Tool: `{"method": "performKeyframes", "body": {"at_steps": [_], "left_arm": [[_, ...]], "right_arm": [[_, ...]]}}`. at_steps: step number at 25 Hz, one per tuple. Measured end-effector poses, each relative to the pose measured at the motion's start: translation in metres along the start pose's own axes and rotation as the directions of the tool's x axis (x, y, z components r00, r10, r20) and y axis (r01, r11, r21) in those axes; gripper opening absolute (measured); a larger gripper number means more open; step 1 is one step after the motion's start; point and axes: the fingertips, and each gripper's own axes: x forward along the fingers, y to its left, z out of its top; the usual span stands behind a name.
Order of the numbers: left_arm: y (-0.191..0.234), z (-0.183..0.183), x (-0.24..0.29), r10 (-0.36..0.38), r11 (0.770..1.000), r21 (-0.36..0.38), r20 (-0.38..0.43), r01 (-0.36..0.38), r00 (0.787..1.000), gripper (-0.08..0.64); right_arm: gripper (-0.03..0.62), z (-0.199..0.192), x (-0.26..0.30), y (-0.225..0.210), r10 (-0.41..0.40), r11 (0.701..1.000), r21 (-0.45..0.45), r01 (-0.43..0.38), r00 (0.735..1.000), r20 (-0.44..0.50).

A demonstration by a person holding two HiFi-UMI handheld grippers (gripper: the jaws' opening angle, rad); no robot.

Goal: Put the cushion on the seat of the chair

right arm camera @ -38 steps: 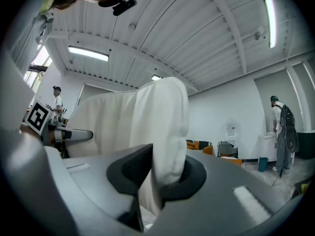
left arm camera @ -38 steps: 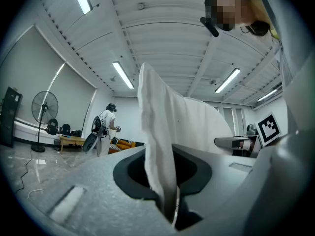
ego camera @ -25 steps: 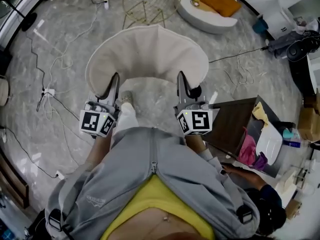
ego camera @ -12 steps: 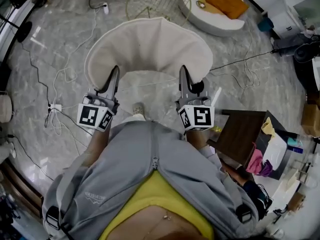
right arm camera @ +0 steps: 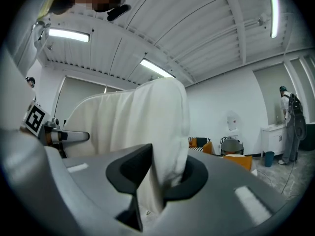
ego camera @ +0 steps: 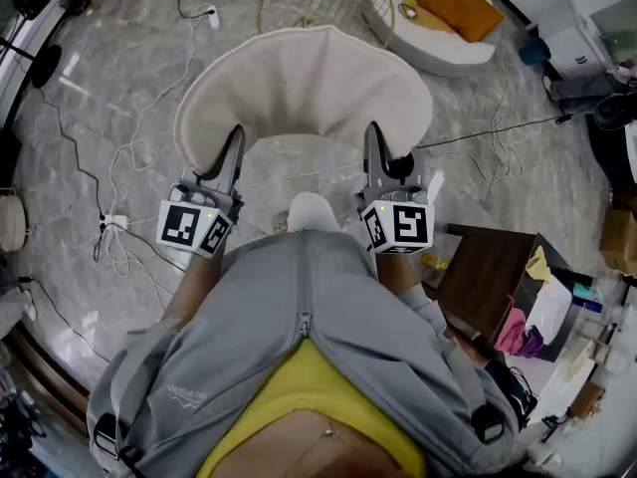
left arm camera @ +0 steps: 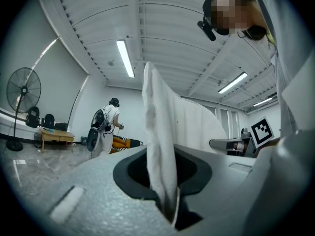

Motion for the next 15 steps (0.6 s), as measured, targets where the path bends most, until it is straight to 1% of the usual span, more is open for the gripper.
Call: {"method": "performKeyframes", "body": {"at_steps": [5, 9, 12, 15], "left_arm": [[0.022, 0.002, 0.009, 0.021, 1.0, -0.019, 0.014, -0.021, 1.0, 0.066], [0.044, 0.005, 0.022, 0.035, 0.999, -0.016, 0.033, -0.035, 0.999, 0.066], [0.061, 0.006, 0.04, 0.035, 0.999, -0.015, 0.044, -0.034, 0.998, 0.066], [0.084, 0.005, 0.069, 0.019, 1.0, -0.013, 0.043, -0.019, 0.999, 0.066]], "right_arm": [[0.08, 0.002, 0.03, 0.005, 0.018, 1.0, -0.008, -0.018, 1.0, -0.004], [0.08, 0.004, 0.061, 0.007, 0.036, 0.999, -0.017, -0.035, 0.999, 0.012], [0.08, 0.004, 0.089, 0.003, 0.039, 0.999, -0.023, -0.039, 0.999, 0.024], [0.081, 0.001, 0.126, -0.006, 0.027, 0.999, -0.02, -0.026, 0.999, 0.029]]}}
